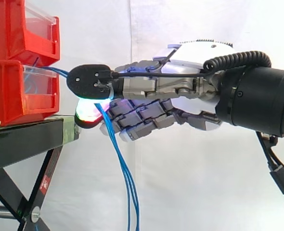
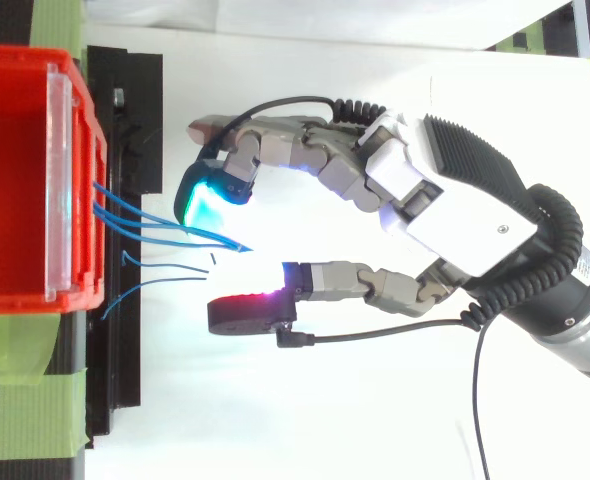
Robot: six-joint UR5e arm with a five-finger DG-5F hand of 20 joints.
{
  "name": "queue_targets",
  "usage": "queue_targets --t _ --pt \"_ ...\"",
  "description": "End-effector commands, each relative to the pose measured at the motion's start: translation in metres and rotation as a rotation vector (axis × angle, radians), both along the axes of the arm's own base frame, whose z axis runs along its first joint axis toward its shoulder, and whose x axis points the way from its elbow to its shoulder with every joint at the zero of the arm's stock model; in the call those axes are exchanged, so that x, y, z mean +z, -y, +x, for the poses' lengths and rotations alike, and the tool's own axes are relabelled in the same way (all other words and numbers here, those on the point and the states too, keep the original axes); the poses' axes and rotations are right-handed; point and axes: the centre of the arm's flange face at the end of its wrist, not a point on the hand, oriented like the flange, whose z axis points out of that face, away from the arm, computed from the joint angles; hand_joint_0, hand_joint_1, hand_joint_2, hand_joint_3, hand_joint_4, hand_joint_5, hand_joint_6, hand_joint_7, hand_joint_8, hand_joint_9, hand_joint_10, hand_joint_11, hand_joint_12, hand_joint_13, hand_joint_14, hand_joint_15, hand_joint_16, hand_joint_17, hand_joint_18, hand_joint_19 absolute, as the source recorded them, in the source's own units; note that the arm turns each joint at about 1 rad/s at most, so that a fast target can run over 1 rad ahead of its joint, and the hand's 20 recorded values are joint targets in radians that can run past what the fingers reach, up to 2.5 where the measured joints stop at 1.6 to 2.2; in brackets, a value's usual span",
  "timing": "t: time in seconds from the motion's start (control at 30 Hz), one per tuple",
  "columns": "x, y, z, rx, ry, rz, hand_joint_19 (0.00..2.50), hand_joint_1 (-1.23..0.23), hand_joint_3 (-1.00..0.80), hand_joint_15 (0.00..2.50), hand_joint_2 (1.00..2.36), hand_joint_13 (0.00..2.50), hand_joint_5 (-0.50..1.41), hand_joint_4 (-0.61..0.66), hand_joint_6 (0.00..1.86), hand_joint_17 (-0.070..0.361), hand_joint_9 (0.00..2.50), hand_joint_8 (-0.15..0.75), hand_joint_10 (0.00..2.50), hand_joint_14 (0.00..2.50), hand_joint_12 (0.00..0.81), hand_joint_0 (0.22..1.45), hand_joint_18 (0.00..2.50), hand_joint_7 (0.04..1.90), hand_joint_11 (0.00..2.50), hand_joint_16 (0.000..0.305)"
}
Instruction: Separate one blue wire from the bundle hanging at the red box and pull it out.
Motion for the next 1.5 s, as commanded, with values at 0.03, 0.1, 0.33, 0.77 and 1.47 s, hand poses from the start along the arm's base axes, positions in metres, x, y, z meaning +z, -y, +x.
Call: queue_targets --t 0.03,0.1,0.33,0.77,1.47 --pt "0.0014 -0.0006 0.0009 0.0 0.003 0.001 0.25 -0.63 -0.32 0.26 1.01 0.54 -0.1 0.23 0.54 0.109 0.64 0.354 0.01 0.01 0.404 0.62 0.6 1.24 0.2 0.049" --pt "0.0022 -0.0011 0.0023 0.0 0.004 0.002 0.26 -0.63 -0.31 0.26 1.01 0.54 -0.1 0.23 0.56 0.109 0.64 0.354 0.01 0.01 0.404 0.62 0.6 1.22 0.21 0.049" --pt "0.0017 -0.0008 0.0019 -0.001 0.0 0.001 0.26 -0.64 -0.29 0.27 1.02 0.53 -0.13 0.23 0.63 0.111 0.62 0.347 0.01 0.01 0.404 0.63 0.6 1.07 0.21 0.049" --pt "0.0032 0.0001 0.0022 -0.002 0.006 0.009 0.26 -0.72 -0.24 0.28 1.02 0.55 -0.14 0.24 0.7 0.111 0.64 0.345 0.01 0.01 0.405 0.63 0.61 0.95 0.25 0.05" --pt "0.0018 -0.0034 0.0013 0.022 0.029 0.075 0.25 -0.76 -0.07 0.32 1.01 0.64 -0.13 0.24 0.79 0.127 0.75 0.398 0.01 0.01 0.452 0.6 0.72 0.85 0.35 0.056"
